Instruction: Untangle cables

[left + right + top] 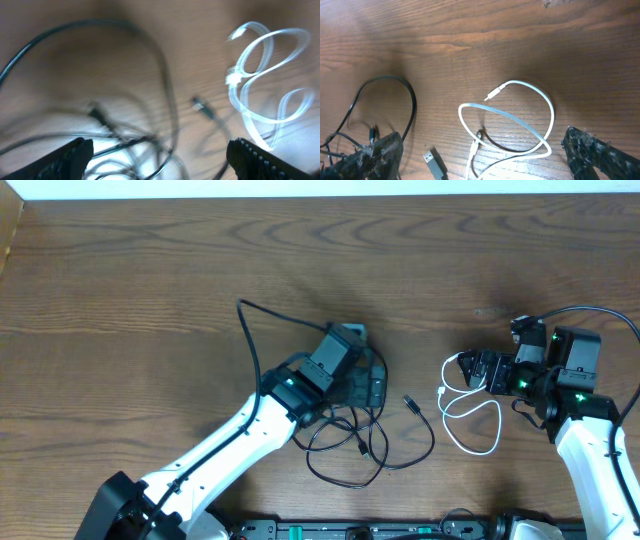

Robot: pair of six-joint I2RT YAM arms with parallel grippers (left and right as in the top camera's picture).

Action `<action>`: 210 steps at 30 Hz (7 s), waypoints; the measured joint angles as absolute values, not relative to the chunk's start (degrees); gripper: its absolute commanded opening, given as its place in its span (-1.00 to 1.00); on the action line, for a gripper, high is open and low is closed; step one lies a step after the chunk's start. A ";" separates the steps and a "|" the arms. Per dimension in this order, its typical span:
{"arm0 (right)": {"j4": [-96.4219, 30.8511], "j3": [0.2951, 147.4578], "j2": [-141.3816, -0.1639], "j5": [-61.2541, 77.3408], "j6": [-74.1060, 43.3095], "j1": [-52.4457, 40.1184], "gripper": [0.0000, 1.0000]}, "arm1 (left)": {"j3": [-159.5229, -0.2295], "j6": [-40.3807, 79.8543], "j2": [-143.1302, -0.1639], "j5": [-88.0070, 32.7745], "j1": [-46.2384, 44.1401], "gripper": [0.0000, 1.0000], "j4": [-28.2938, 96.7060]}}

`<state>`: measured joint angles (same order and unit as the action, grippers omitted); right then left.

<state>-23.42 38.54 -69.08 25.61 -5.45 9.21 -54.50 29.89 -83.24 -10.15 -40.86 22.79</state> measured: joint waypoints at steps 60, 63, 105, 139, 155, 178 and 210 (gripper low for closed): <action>-60.88 49.67 -69.21 11.09 -38.17 -13.41 0.99 | -54.50 27.11 -83.24 -7.31 -36.97 0.96 39.00; -57.82 49.06 -69.21 5.76 -43.77 -17.15 0.99 | -54.50 27.11 -83.24 -7.31 -36.97 0.96 39.00; -19.40 41.82 -87.37 -21.19 -33.95 -23.00 -0.94 | -54.50 27.11 -83.24 -7.29 -36.97 0.96 39.00; -37.69 37.93 -72.51 -11.62 -38.48 -22.83 0.57 | -54.50 27.11 -83.24 -7.14 -36.97 0.96 39.03; -17.17 38.26 -71.81 -17.26 -33.19 -22.41 -0.98 | -54.50 27.11 -83.24 -7.14 -36.97 0.96 39.00; 12.16 39.66 -83.20 -12.91 -27.68 -16.56 0.71 | -54.50 27.11 -83.24 -7.14 -36.97 0.96 38.98; -23.51 40.23 -72.01 -5.21 -40.18 0.51 0.11 | -54.50 27.11 -83.24 -7.14 -36.97 0.96 39.00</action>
<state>-23.51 40.23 -72.01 -5.21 -40.18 0.51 -54.50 27.11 -83.24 -7.14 -36.97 39.00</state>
